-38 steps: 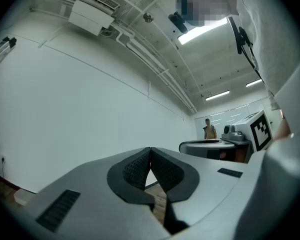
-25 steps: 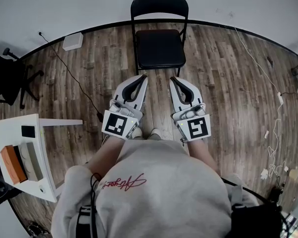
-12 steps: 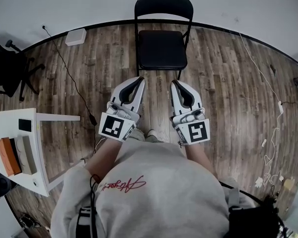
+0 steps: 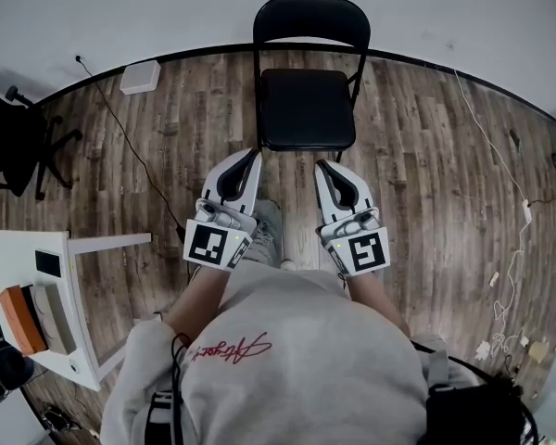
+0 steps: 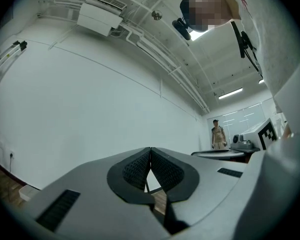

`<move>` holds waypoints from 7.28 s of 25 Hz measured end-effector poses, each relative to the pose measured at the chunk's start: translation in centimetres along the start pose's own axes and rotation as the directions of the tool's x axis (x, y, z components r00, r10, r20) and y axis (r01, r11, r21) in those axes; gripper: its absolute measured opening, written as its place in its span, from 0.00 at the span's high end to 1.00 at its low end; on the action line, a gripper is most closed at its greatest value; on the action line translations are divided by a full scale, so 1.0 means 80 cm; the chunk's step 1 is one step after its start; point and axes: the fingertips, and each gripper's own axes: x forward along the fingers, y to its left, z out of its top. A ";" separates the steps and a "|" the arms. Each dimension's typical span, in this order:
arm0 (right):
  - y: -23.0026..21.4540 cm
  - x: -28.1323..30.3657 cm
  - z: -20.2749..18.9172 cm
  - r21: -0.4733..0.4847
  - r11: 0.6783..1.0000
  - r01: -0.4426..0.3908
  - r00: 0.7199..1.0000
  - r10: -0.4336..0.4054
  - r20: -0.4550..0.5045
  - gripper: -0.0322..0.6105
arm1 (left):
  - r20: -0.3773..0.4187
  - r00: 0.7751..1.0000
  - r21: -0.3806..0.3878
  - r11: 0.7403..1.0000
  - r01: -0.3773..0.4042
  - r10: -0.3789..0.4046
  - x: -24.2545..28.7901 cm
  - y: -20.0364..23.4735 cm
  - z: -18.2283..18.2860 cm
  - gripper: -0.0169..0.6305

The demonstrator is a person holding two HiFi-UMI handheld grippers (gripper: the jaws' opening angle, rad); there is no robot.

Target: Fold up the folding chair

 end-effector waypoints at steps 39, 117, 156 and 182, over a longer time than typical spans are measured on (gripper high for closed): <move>-0.114 0.083 -0.649 0.754 -0.047 0.655 0.696 -0.351 -0.627 0.51 | -0.627 0.649 -0.167 0.888 0.428 -0.431 0.525 0.451 -0.272 0.34; -0.571 0.732 -0.459 0.464 -0.370 0.805 0.442 -0.147 -0.885 0.66 | -0.638 0.223 -0.385 0.556 0.736 -0.737 0.824 0.545 -0.279 0.85; -0.591 0.793 -0.476 0.477 -0.325 0.816 0.453 -0.152 -0.878 0.62 | -0.753 0.318 -0.312 0.738 0.598 -0.576 0.858 0.608 -0.305 0.71; -0.529 0.707 -0.140 0.581 0.711 0.397 0.903 -0.415 -0.110 0.88 | -0.070 0.997 -0.167 0.985 -0.040 0.029 0.668 0.522 -0.117 0.52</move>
